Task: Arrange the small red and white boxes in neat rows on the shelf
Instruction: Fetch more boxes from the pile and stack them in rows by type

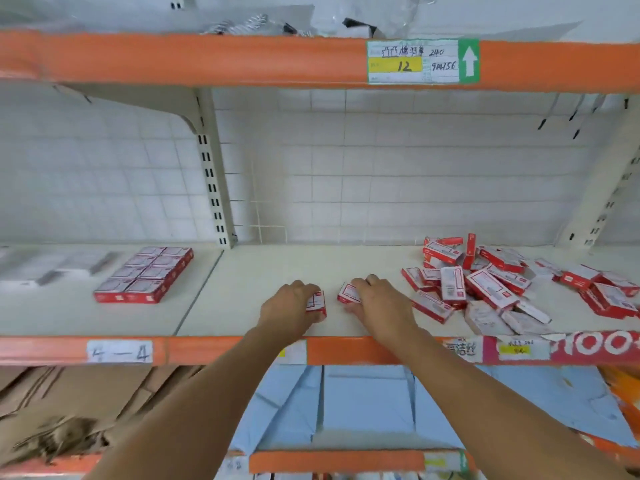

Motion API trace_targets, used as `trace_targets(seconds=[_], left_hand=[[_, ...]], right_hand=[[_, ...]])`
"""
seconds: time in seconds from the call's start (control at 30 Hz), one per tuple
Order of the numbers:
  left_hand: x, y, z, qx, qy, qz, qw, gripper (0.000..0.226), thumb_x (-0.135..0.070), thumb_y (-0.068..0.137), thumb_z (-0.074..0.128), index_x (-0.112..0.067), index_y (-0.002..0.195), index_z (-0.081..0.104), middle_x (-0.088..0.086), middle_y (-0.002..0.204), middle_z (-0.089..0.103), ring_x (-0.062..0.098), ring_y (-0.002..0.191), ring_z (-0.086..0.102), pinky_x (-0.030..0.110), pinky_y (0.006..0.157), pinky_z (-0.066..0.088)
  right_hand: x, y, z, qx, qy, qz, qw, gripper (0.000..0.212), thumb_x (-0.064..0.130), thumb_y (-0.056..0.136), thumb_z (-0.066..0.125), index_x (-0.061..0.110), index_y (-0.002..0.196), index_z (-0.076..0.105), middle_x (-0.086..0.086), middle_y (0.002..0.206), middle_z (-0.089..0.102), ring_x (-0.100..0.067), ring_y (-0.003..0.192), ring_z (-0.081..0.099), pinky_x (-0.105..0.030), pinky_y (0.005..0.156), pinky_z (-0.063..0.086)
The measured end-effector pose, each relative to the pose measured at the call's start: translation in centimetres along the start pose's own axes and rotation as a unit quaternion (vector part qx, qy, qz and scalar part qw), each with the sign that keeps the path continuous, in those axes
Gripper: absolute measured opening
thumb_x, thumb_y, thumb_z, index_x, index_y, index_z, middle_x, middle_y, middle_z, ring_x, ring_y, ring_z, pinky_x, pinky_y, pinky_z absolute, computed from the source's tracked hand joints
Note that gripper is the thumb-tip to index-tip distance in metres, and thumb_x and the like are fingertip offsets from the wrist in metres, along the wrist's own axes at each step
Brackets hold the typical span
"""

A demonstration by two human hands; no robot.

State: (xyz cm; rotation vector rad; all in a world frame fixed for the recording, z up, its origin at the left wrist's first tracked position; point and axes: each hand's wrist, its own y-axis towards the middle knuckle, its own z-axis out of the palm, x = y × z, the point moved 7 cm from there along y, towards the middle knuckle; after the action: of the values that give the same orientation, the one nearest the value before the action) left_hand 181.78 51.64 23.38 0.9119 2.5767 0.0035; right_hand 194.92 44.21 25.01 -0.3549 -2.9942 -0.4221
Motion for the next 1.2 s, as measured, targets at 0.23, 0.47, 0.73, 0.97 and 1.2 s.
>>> trace_targets(seconds=[0.23,0.47,0.73,0.97,1.2], left_hand=[[9.8,-5.9,-5.4,-0.053,0.018,-0.087,0.995,0.048,-0.041,0.085,0.064,-0.029,0.129,0.051,0.0,0.118,0.053,0.02,0.116,0.048,0.035,0.089,0.044],[18.4,-9.7,-11.3,-0.101,0.02,-0.102,0.989,0.048,-0.044,0.085,0.062,-0.031,0.13,0.049,-0.005,0.12,0.052,0.018,0.117,0.046,0.033,0.085,0.042],[25.9,-11.1,-14.9,-0.091,0.018,-0.096,0.991,0.05,-0.04,0.085,0.065,-0.028,0.132,0.051,-0.001,0.122,0.044,0.019,0.114,0.049,0.035,0.087,0.046],[28.4,-11.3,-15.3,-0.091,0.016,-0.086,0.992,0.049,-0.034,0.086,0.065,-0.028,0.133,0.051,-0.003,0.12,0.047,0.016,0.111,0.05,0.032,0.084,0.047],[30.2,-10.7,-14.7,-0.075,-0.004,-0.081,0.994,0.05,-0.031,0.083,0.069,-0.025,0.128,0.05,-0.004,0.114,0.051,0.016,0.107,0.052,0.032,0.083,0.048]], right_hand=[[10.9,1.0,2.1,0.023,0.041,-0.078,0.996,0.039,0.039,0.092,0.053,0.019,0.125,0.047,-0.002,0.118,0.056,-0.023,0.112,0.047,-0.033,0.077,0.04],[21.8,2.0,2.9,0.02,0.069,-0.091,0.993,0.034,0.039,0.091,0.055,0.016,0.116,0.049,-0.002,0.112,0.058,-0.023,0.108,0.048,-0.03,0.068,0.033],[27.5,2.9,4.3,0.028,0.063,-0.045,0.997,0.037,0.032,0.091,0.055,0.018,0.124,0.048,-0.003,0.119,0.048,-0.022,0.112,0.045,-0.03,0.075,0.04],[28.0,4.3,6.2,0.051,0.068,-0.015,0.996,0.036,0.033,0.091,0.057,0.019,0.123,0.05,-0.004,0.12,0.047,-0.022,0.113,0.046,-0.033,0.082,0.044],[29.1,5.4,7.3,0.02,0.01,-0.009,1.0,0.038,0.038,0.093,0.051,0.023,0.128,0.048,-0.001,0.125,0.051,-0.022,0.119,0.044,-0.036,0.101,0.033]])
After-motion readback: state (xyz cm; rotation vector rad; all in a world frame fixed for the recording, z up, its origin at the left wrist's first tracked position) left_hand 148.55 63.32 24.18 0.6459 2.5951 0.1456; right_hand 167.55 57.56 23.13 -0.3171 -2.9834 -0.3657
